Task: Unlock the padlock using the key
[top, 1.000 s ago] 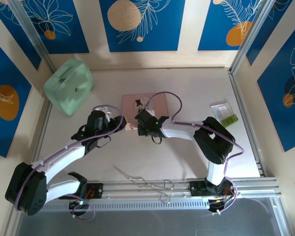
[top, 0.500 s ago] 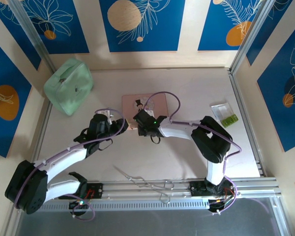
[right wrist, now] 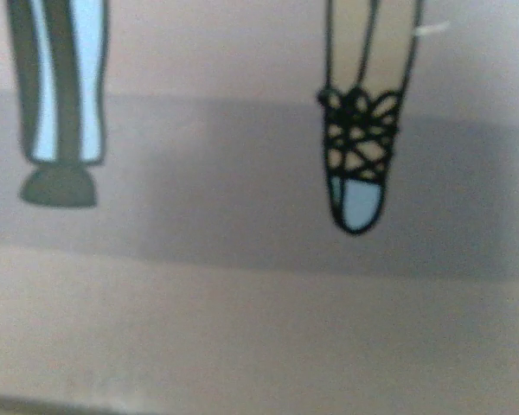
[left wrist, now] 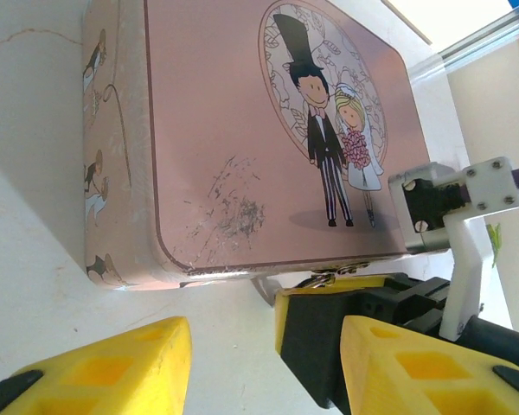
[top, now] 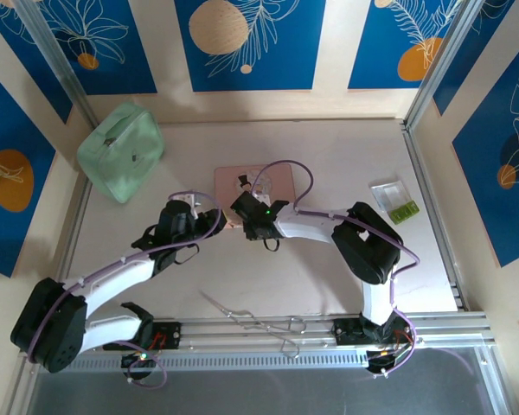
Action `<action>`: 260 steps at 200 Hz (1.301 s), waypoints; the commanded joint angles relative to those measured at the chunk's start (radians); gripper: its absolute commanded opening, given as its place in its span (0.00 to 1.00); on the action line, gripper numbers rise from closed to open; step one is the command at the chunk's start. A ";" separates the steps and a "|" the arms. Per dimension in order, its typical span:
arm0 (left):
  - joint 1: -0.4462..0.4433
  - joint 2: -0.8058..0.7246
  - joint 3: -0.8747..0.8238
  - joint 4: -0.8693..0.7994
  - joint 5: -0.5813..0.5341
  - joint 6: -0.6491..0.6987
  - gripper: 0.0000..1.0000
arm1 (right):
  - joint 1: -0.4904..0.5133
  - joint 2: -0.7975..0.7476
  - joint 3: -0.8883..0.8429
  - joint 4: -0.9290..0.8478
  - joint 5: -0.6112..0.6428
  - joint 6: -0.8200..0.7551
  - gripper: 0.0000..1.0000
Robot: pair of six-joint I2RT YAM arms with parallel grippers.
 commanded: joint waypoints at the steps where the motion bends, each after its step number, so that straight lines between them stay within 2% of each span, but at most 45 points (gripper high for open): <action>1: -0.008 0.003 -0.012 0.046 0.006 0.005 0.49 | -0.001 0.011 0.033 -0.078 -0.006 0.013 0.30; 119: -0.009 0.023 -0.010 0.037 0.023 0.002 0.49 | -0.042 0.101 0.222 -0.357 -0.167 0.011 0.26; 260: -0.009 0.046 0.019 0.011 0.013 0.007 0.48 | -0.053 0.089 0.189 -0.291 -0.214 0.000 0.28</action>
